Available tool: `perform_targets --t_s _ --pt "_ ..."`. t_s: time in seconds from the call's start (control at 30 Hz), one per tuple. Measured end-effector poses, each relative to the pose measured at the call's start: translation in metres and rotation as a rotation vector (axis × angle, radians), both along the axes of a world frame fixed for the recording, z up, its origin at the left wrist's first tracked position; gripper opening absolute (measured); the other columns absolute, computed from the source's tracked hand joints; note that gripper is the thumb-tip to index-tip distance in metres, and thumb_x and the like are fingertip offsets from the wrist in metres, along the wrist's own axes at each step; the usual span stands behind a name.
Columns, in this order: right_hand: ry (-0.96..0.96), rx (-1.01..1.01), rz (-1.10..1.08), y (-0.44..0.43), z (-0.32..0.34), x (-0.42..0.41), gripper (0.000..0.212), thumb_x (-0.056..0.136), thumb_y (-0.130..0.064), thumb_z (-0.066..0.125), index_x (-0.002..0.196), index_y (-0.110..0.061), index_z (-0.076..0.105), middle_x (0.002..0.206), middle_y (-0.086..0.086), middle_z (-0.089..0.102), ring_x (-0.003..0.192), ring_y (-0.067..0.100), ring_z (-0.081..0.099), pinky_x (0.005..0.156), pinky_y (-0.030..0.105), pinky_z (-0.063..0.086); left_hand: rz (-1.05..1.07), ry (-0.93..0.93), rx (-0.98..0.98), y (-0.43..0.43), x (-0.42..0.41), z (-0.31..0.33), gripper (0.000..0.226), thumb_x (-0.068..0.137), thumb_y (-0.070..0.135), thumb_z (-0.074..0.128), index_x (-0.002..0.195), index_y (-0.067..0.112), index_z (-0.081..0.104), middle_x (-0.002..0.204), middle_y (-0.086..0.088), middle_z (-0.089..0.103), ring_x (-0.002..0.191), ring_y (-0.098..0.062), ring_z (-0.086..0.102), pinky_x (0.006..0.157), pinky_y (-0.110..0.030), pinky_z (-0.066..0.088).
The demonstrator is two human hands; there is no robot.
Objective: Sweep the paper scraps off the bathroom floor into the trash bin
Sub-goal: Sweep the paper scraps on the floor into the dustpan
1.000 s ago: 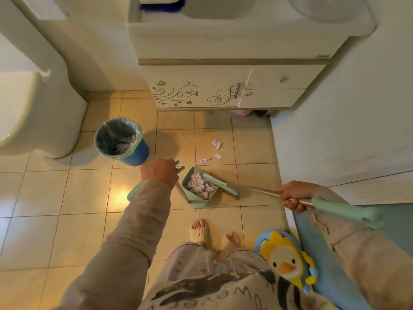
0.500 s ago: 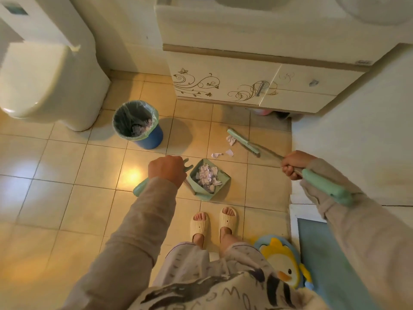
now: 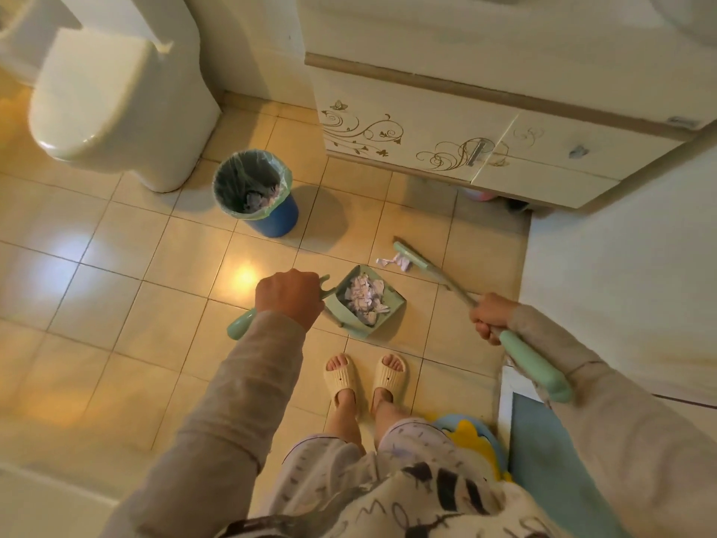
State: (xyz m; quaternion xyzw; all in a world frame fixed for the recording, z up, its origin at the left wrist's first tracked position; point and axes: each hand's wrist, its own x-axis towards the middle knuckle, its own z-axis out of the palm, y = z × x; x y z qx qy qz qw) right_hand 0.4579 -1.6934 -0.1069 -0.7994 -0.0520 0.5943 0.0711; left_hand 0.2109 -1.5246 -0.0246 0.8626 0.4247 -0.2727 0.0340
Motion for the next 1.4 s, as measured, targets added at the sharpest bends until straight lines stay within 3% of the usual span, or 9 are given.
perform_targets --t_s 0.1,0.27,0.43,0.5,0.63,0.83,1.0,1.2,1.4 --pt "0.069 0.016 -0.001 -0.032 0.008 -0.013 0.024 0.091 0.001 0.038 0.11 -0.014 0.038 0.057 0.006 0.041 0.031 0.008 0.037 0.035 0.012 0.033 0.023 -0.001 -0.003 0.008 0.001 0.001 0.024 0.09 0.037 0.058 0.106 0.02 0.065 0.086 0.0 0.064 0.085 -0.021 0.064 0.079 -0.033 0.052" --pt "0.242 0.109 -0.302 -0.061 0.034 -0.002 0.016 0.095 0.004 0.036 0.088 -0.006 0.045 0.048 0.004 0.038 0.023 0.004 0.032 0.031 0.01 0.026 0.033 -0.012 -0.008 0.014 -0.002 0.001 0.027 0.089 0.039 0.059 0.107 0.021 0.065 0.096 -0.001 0.068 0.09 -0.022 0.065 0.079 -0.033 0.05" --pt "0.156 0.151 -0.24 -0.058 0.05 0.01 0.043 0.093 0.005 0.039 0.135 0.0 0.037 0.054 0.006 0.037 0.024 0.004 0.032 0.032 0.01 0.027 0.026 -0.01 -0.002 0.008 -0.005 -0.001 0.026 0.089 0.04 0.058 0.107 0.022 0.065 0.094 0.0 0.068 0.088 -0.021 0.065 0.077 -0.032 0.05" --pt "0.118 0.147 -0.198 -0.042 0.045 0.013 0.04 0.093 0.005 0.038 0.13 -0.006 0.043 0.058 0.007 0.036 0.023 0.004 0.033 0.032 0.01 0.029 0.036 -0.013 -0.016 0.004 -0.008 -0.001 0.026 0.089 0.038 0.058 0.107 0.021 0.065 0.093 0.0 0.067 0.087 -0.021 0.065 0.079 -0.032 0.051" --pt "0.04 0.118 -0.109 0.0 0.025 0.013 0.013 0.091 0.004 0.038 0.087 -0.006 0.045 0.057 0.007 0.038 0.021 0.006 0.035 0.033 0.011 0.033 0.077 -0.016 -0.022 -0.005 -0.018 -0.001 0.022 0.091 0.034 0.056 0.107 0.021 0.065 0.092 0.001 0.068 0.086 -0.02 0.065 0.078 -0.032 0.05" --pt "-0.017 0.041 -0.032 0.029 0.003 -0.013 0.02 0.092 0.001 0.034 0.109 -0.008 0.04 0.059 0.007 0.039 0.016 0.007 0.033 0.029 0.01 0.034 0.125 -0.016 -0.001 -0.014 -0.032 -0.003 0.021 0.091 0.032 0.056 0.104 0.018 0.067 0.088 0.0 0.068 0.081 -0.02 0.066 0.074 -0.031 0.052" --pt "0.102 -0.032 0.03 0.0 0.0 -0.027 0.015 0.09 0.002 0.035 0.081 -0.008 0.042 0.049 0.005 0.04 0.023 0.007 0.035 0.034 0.012 0.034 0.159 -0.025 -0.012 -0.004 -0.033 -0.004 0.022 0.09 0.032 0.058 0.105 0.018 0.066 0.084 0.0 0.064 0.081 -0.019 0.065 0.076 -0.031 0.051" --pt "0.224 0.026 0.013 -0.036 0.026 -0.014 0.034 0.091 0.004 0.036 0.119 -0.013 0.042 0.048 0.002 0.039 0.025 0.004 0.033 0.034 0.01 0.031 0.18 -0.064 -0.025 0.004 -0.032 -0.005 0.024 0.089 0.033 0.061 0.108 0.019 0.066 0.091 0.001 0.068 0.083 -0.018 0.065 0.076 -0.03 0.051" --pt "0.199 0.062 -0.091 -0.043 0.046 -0.008 0.044 0.092 0.004 0.036 0.135 -0.005 0.04 0.049 0.002 0.037 0.025 0.004 0.032 0.033 0.01 0.028 0.196 -0.088 -0.01 0.007 -0.037 -0.009 0.024 0.087 0.034 0.062 0.106 0.02 0.066 0.09 0.002 0.067 0.083 -0.018 0.065 0.076 -0.03 0.051"
